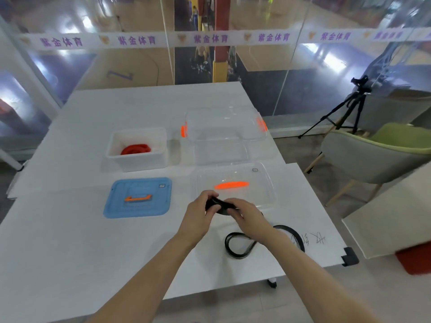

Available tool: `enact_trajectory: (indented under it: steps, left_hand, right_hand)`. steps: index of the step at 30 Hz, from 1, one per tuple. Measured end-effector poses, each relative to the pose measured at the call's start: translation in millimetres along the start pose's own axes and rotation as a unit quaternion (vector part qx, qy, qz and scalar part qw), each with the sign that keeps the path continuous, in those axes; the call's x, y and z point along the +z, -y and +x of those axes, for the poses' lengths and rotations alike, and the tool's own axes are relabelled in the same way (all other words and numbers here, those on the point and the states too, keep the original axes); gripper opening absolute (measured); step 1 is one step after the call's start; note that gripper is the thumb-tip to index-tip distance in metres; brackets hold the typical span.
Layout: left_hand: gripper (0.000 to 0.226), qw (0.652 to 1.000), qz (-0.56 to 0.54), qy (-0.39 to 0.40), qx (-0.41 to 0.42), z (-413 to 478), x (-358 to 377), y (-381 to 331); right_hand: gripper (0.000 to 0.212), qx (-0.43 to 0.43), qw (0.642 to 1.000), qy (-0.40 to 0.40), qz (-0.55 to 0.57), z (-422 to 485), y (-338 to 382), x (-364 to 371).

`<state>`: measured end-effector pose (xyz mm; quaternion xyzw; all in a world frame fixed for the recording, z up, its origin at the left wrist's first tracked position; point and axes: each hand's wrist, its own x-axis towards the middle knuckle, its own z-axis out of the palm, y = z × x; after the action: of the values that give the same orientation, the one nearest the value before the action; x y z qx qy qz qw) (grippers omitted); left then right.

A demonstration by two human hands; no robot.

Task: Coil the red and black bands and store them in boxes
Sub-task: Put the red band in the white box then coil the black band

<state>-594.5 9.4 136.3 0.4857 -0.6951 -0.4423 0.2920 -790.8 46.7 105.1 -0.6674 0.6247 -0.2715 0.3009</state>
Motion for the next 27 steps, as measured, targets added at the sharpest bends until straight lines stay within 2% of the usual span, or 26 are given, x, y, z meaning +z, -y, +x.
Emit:
enact_trajectory:
  steps: [7, 10, 13, 18, 27]
  left_hand:
    - [0.034, 0.986, -0.159, -0.038, -0.011, 23.7, -23.5, -48.4]
    - [0.029, 0.984, -0.173, -0.022, 0.021, 27.5, -28.9, -63.2]
    - [0.030, 0.985, -0.165, -0.015, 0.041, 29.9, -32.8, -79.4]
    - [0.031, 0.980, -0.188, -0.055, 0.044, 39.6, -23.9, -103.7]
    - [0.019, 0.958, -0.249, -0.138, 0.024, 53.3, 3.3, -155.4]
  right_hand:
    - [0.020, 0.035, 0.993, -0.096, 0.064, 0.5, 45.1, -31.4]
    - [0.023, 0.027, 0.991, -0.110, 0.069, 2.5, 58.9, -47.0]
    - [0.035, 0.021, 0.989, -0.120, 0.081, 6.7, 72.1, -64.4]
    - [0.021, 0.004, 0.988, -0.102, 0.113, 12.6, 75.6, -87.9]
    - [0.023, -0.018, 0.972, -0.052, 0.227, 11.7, 66.5, -123.9]
